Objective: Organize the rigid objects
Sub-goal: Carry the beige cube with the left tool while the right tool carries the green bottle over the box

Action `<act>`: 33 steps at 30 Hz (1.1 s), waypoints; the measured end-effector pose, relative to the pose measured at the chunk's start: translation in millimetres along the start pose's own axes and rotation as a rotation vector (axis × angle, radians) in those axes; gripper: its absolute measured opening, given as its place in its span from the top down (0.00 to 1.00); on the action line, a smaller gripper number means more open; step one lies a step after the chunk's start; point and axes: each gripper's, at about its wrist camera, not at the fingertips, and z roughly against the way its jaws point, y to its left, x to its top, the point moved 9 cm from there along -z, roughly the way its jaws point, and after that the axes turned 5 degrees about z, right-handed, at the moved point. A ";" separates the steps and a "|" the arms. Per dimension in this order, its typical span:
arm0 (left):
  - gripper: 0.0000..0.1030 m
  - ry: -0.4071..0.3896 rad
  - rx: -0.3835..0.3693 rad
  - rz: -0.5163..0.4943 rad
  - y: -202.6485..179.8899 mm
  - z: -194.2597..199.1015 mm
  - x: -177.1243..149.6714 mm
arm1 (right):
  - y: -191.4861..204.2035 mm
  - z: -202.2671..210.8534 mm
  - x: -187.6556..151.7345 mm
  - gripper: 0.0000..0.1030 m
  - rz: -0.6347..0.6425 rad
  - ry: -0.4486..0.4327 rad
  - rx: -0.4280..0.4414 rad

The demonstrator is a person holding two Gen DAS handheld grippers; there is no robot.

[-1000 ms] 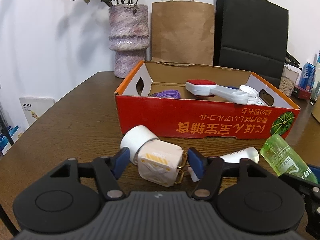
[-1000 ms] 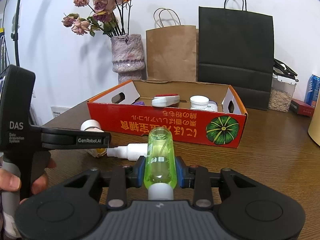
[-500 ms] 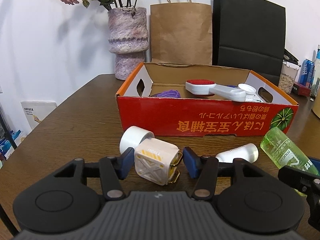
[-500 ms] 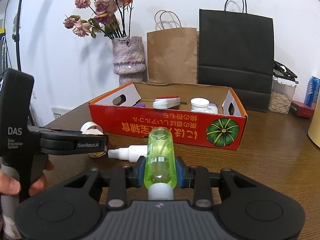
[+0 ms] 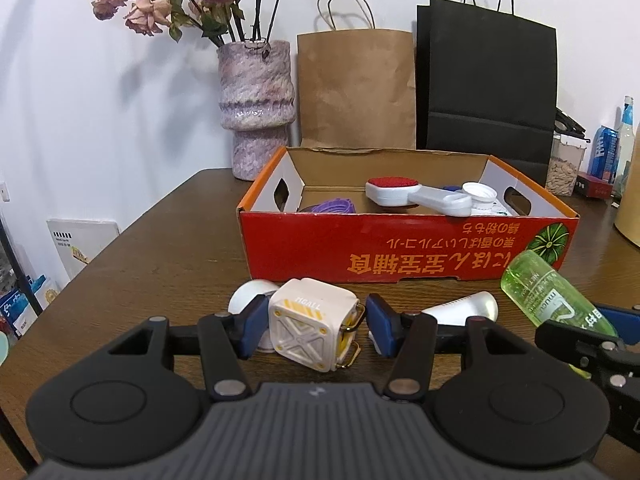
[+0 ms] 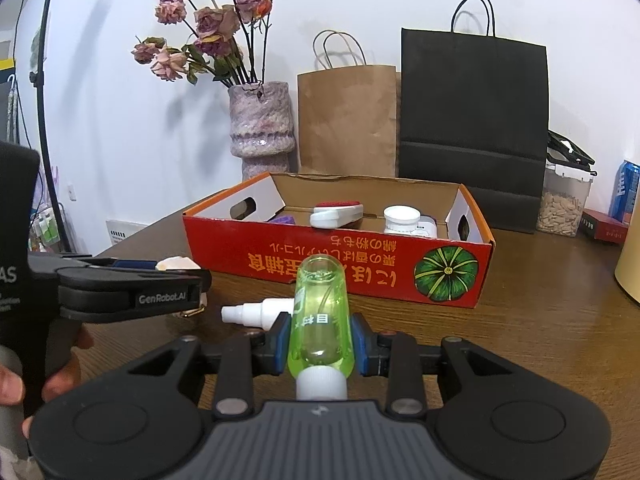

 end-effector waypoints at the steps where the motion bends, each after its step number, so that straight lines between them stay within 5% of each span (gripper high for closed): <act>1: 0.47 -0.002 0.000 -0.002 -0.3 1.2 0.0 | -0.2 0.7 -0.2 0.71 0.000 -0.002 0.001; 33: 0.47 -0.101 -0.007 0.023 -5.5 38.4 15.8 | -0.2 10.6 7.4 0.71 -0.005 -0.048 0.009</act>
